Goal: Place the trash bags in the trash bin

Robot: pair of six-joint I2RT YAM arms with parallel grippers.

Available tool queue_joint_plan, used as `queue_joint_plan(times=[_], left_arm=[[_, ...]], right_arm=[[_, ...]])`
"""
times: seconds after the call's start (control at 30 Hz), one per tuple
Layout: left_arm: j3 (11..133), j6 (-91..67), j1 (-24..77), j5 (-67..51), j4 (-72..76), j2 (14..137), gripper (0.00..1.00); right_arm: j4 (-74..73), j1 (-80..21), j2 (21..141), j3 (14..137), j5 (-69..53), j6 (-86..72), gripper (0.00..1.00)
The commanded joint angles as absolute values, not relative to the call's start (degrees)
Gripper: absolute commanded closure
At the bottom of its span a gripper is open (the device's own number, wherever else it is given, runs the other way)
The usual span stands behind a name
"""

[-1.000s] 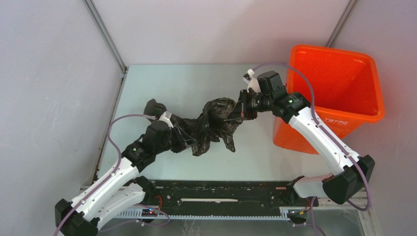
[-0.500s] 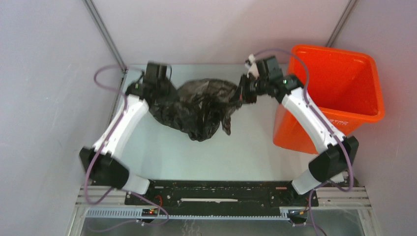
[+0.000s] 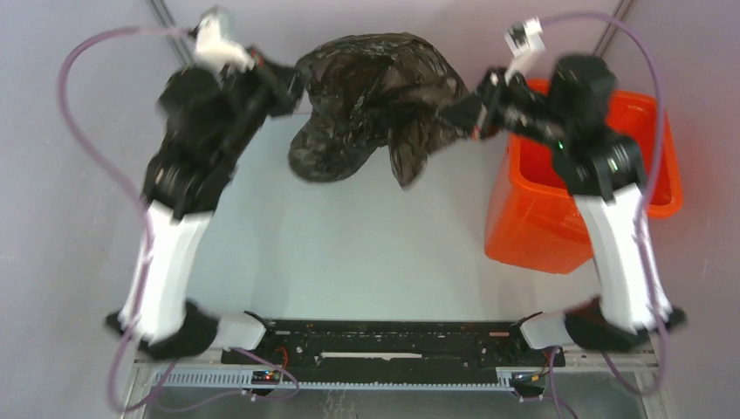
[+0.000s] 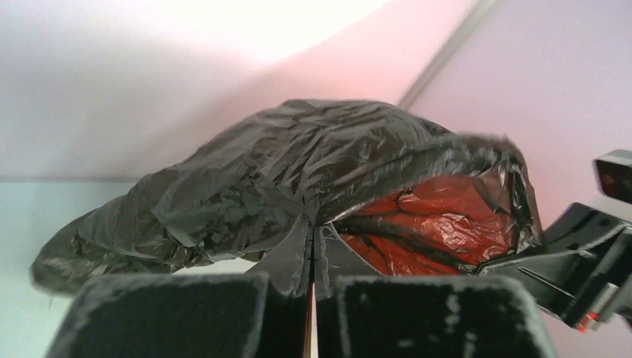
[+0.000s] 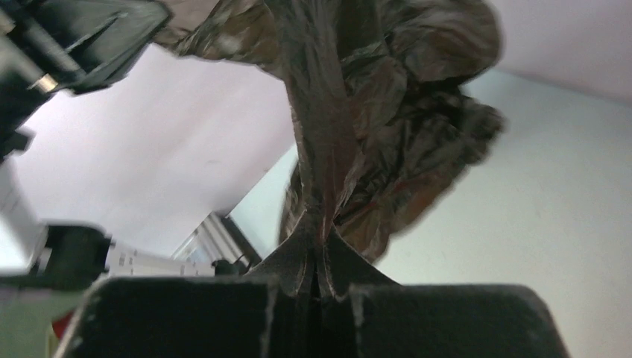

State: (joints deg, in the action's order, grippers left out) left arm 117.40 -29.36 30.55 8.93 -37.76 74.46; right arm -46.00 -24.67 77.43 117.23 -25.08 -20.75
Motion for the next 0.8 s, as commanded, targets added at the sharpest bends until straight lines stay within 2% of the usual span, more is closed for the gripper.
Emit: queue_joint_plan(times=[0.0, 0.13, 0.27, 0.5, 0.63, 0.77], left_arm=[[98.7, -26.1, 33.0, 19.8, -27.7, 60.0, 1.00], [88.0, -33.6, 33.0, 22.6, -40.6, 55.1, 1.00], [69.7, -41.6, 32.9, 23.2, -48.2, 48.0, 1.00], [39.7, -55.5, 32.7, 15.3, -40.8, 36.7, 1.00], [33.5, -59.4, 32.8, 13.7, -39.5, 30.5, 1.00], [36.0, -58.3, 32.7, 15.2, -40.1, 28.7, 1.00]], right_arm=[[-24.5, -27.5, 62.6, 95.3, -23.5, -17.3, 1.00], [-30.9, -27.9, 61.2, 86.9, -23.6, -21.9, 1.00], [-34.3, -30.6, 59.5, 73.1, -25.1, -27.9, 1.00], [-40.6, -41.9, 61.3, 62.2, -18.2, -26.6, 1.00], [-42.8, -44.3, 62.5, 60.5, -18.4, -27.3, 1.00], [-41.3, -43.6, 61.4, 61.1, -19.0, -27.7, 1.00]])
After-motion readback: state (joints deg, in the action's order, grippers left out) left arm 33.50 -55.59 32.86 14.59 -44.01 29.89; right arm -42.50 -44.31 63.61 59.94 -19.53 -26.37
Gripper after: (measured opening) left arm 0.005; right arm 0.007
